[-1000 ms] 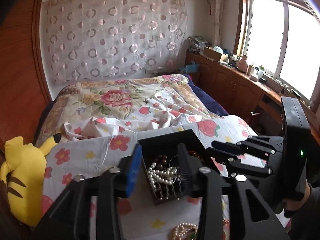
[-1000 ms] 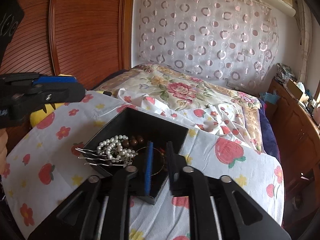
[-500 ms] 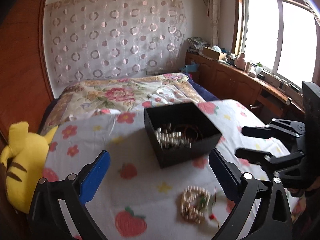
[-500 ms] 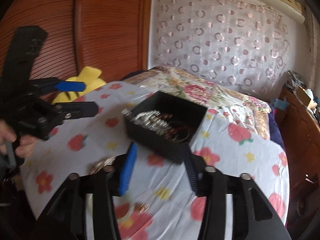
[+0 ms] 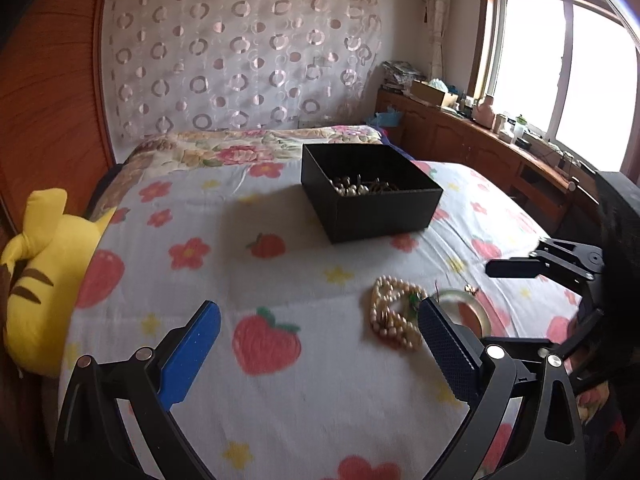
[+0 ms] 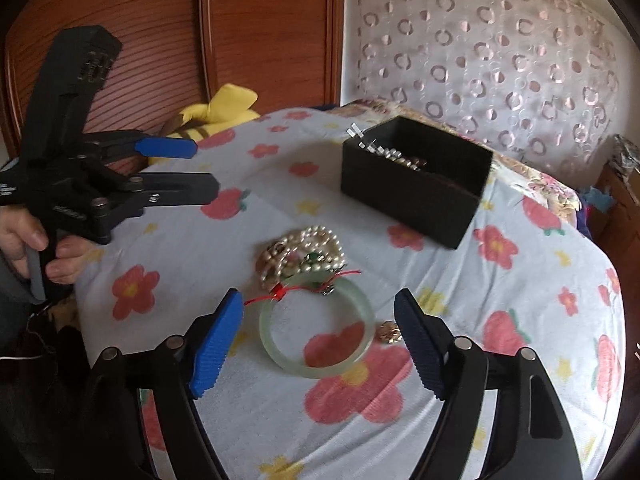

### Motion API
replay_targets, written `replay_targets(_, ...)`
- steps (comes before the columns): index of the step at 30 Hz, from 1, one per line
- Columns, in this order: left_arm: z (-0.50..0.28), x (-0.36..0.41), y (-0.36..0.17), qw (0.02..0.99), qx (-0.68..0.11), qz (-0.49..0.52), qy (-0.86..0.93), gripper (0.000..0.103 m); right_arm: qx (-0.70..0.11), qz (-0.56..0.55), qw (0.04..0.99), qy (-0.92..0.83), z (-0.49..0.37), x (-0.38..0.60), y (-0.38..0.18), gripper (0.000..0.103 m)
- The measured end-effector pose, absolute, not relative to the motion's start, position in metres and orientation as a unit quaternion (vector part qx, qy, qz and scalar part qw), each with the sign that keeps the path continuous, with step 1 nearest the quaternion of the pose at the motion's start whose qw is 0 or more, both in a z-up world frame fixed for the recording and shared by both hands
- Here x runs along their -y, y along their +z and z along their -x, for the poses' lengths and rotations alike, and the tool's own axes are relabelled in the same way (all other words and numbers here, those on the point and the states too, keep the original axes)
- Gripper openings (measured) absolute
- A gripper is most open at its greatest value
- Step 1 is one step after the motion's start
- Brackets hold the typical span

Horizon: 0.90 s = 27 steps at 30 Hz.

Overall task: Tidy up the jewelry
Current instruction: 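Move the left tool to the pearl bracelet while the right tool reaches the jade bangle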

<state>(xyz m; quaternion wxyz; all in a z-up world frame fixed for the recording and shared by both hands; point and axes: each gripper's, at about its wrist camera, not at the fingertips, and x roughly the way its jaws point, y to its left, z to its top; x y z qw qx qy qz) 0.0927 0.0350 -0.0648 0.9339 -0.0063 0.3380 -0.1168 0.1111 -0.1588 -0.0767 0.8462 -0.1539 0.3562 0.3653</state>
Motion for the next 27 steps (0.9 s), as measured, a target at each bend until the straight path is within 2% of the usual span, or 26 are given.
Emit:
replay_targets(21, -0.068, -0.029, -0.077, 0.928, -0.350, -0.002, -0.123, 0.095, -0.401, 0.193, 0.820, 0.361, -0.125, 0.138, -0.099, 0.080)
replay_targets(24, -0.068, -0.028, -0.077, 0.928, -0.352, -0.003, -0.123, 0.095, -0.397, 0.195, 0.820, 0.363, -0.123, 0.137, -0.098, 0.074)
replay_targets(27, -0.069, -0.028, -0.077, 0.927, -0.354, -0.005, -0.122, 0.095, -0.390, 0.200, 0.825, 0.358, -0.118, 0.137, -0.097, 0.074)
